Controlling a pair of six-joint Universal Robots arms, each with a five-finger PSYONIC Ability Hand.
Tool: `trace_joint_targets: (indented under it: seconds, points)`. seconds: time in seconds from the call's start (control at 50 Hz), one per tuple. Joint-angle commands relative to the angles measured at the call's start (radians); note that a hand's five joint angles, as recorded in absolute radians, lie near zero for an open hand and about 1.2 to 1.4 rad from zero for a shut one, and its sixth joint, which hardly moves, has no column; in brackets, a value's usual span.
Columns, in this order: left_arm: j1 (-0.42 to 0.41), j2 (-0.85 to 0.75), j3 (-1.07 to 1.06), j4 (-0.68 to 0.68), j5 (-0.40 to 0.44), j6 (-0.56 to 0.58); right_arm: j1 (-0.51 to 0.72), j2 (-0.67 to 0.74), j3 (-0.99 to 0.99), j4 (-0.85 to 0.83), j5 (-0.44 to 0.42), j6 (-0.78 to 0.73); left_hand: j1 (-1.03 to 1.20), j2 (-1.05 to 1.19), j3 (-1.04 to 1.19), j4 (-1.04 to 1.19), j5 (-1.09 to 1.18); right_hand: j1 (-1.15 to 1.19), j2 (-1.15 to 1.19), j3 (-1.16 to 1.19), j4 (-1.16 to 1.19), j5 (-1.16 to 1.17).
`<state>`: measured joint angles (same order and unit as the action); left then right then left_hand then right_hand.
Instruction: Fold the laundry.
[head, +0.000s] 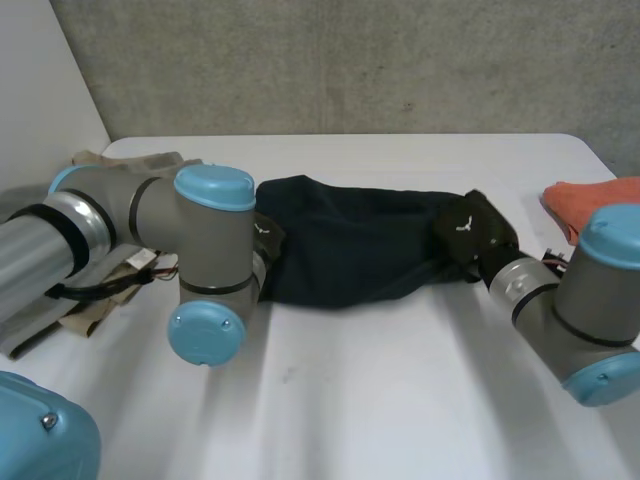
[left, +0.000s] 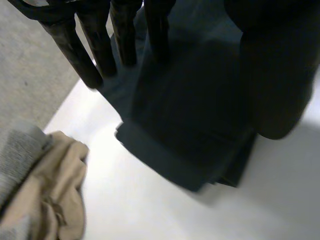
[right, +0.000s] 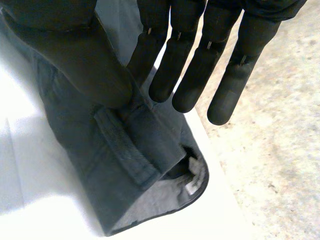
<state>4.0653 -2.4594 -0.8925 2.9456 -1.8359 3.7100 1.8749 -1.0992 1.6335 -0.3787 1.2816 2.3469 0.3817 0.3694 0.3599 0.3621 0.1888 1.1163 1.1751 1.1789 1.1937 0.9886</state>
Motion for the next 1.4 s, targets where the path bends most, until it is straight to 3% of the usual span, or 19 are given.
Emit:
trace_joint_targets:
  seconds: [0.02,0.2,0.38,0.44,0.62,0.68,0.74,0.8,0.92,1.14,1.28,1.4]
  points:
    - [-0.005,0.03,-0.016,0.093,-0.019,0.042,-0.007,-0.209,-0.004,0.147,-0.024,0.169,0.942,0.955,0.964,0.962,0.961,0.28,0.221,0.217,0.203,0.233]
    - [0.024,0.322,-0.154,0.147,-0.022,-0.036,-0.049,-0.39,-0.078,0.253,-0.038,0.359,1.015,1.027,1.036,1.034,1.033,0.28,0.221,0.217,0.203,0.233]
    - [0.076,0.808,-0.209,0.067,0.154,-0.113,-0.069,-0.455,-0.217,0.394,-0.041,0.385,1.015,1.027,1.036,1.034,1.033,0.28,0.221,0.217,0.203,0.233]
    - [0.09,0.881,-0.183,0.001,0.202,-0.128,-0.063,-0.452,-0.273,0.452,-0.042,0.396,1.015,1.027,1.036,1.034,1.033,0.28,0.221,0.217,0.203,0.233]
    - [0.122,0.737,-0.117,-0.129,0.205,-0.13,-0.031,-0.329,-0.331,0.589,-0.036,0.376,1.015,1.027,1.036,1.034,1.033,0.28,0.221,0.217,0.203,0.233]
    - [0.122,0.665,-0.126,-0.158,0.198,-0.133,0.007,-0.274,-0.314,0.621,-0.024,0.377,1.015,1.027,1.036,1.034,1.033,-0.235,-0.294,-0.298,-0.312,-0.282]
    - [0.127,0.623,-0.14,-0.172,0.188,-0.134,0.047,-0.243,-0.285,0.63,0.002,0.4,1.015,1.027,1.036,1.034,1.033,-0.331,-0.39,-0.393,-0.408,-0.378]
    - [0.132,0.608,-0.154,-0.168,0.178,-0.136,0.099,-0.208,-0.233,0.612,0.045,0.497,1.015,1.027,1.036,1.034,1.033,-0.604,-0.662,-0.666,-0.681,-0.65]
    - [0.133,0.634,-0.158,-0.131,0.176,-0.13,0.214,-0.145,-0.182,0.57,0.111,0.717,1.015,1.027,1.036,1.034,1.033,-0.786,-0.844,-0.848,-0.863,-0.833]
    - [0.132,0.637,-0.151,-0.114,0.175,-0.091,0.429,0.04,-0.244,0.563,0.099,1.07,1.015,1.027,1.036,1.034,1.033,-0.81,-0.868,-0.872,-0.887,-0.857]
    - [0.135,0.642,-0.148,-0.114,0.173,-0.096,0.555,0.174,-0.343,0.561,0.12,1.12,1.015,1.027,1.036,1.034,1.033,-0.789,-0.848,-0.852,-0.866,-0.836]
    - [0.138,0.649,-0.14,-0.114,0.173,-0.099,0.653,0.262,-0.435,0.528,0.246,1.088,1.015,1.027,1.036,1.034,1.033,-0.739,-0.798,-0.802,-0.817,-0.786]
